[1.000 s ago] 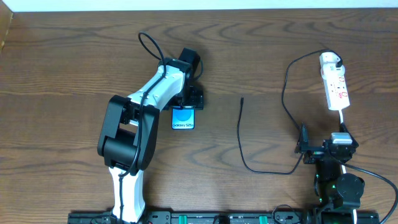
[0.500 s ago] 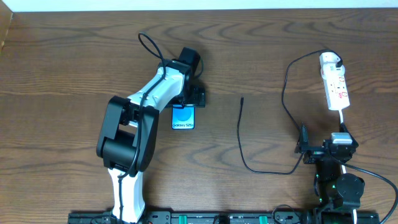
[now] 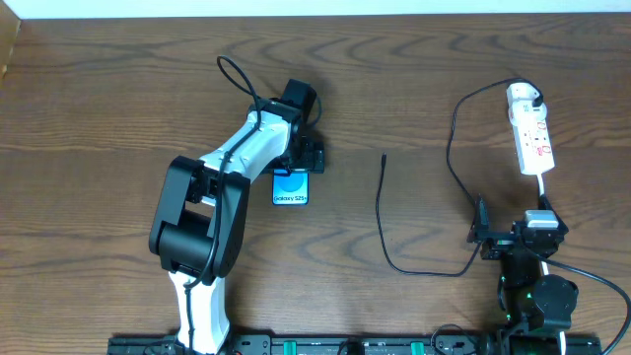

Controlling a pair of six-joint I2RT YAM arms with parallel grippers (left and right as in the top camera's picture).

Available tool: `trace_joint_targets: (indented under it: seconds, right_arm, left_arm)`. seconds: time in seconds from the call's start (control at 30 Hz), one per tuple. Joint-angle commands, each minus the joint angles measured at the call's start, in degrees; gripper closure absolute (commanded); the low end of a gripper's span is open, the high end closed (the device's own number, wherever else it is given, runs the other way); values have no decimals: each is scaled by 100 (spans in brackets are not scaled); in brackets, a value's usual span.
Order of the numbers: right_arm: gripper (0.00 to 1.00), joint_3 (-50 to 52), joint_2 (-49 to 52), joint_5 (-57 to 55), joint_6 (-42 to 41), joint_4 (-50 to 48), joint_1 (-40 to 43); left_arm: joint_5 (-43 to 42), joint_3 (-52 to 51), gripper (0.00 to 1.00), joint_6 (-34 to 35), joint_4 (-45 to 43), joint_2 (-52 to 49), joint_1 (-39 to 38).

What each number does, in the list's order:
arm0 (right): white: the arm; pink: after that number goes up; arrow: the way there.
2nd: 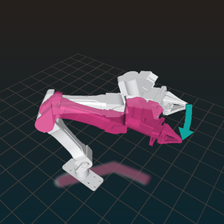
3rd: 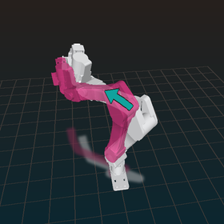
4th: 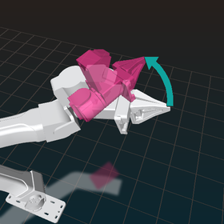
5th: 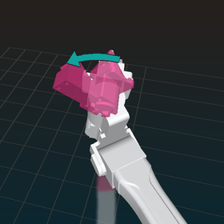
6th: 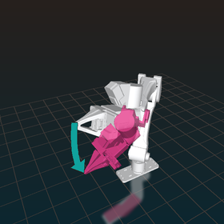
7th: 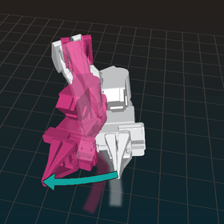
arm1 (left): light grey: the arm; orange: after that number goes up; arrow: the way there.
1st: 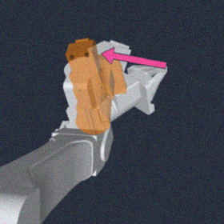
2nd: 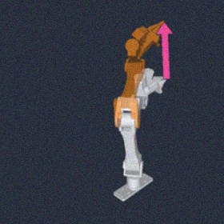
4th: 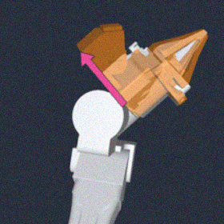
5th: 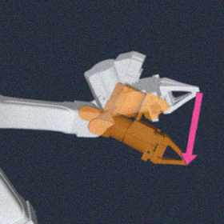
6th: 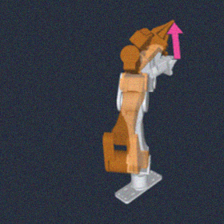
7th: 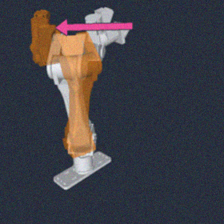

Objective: Plug charger to phone and switch on socket
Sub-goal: 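Lower the left gripper and grasp the phone's top edge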

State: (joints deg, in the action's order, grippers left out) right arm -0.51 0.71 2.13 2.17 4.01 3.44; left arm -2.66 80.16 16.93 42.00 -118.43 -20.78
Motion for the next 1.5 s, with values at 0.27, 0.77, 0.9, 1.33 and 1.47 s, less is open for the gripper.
trace_joint_targets:
  seconds: [0.27,0.77,0.9,1.33,1.47]
  right_arm:
    - [1,20,-42,-7,68,11,33]
    - [1,20,-42,-7,68,9,33]
    - [1,20,-42,-7,66,11,33]
    - [1,20,-42,-7,68,9,33]
    - [1,20,-42,-7,68,9,33]
  left_arm:
    - [17,-308,2,26,129,-297,20]
    - [33,-308,17,26,118,-297,20]
    - [33,-308,18,26,120,-297,17]
    - [33,-308,37,28,118,-297,17]
    - [33,-308,43,28,120,-297,17]
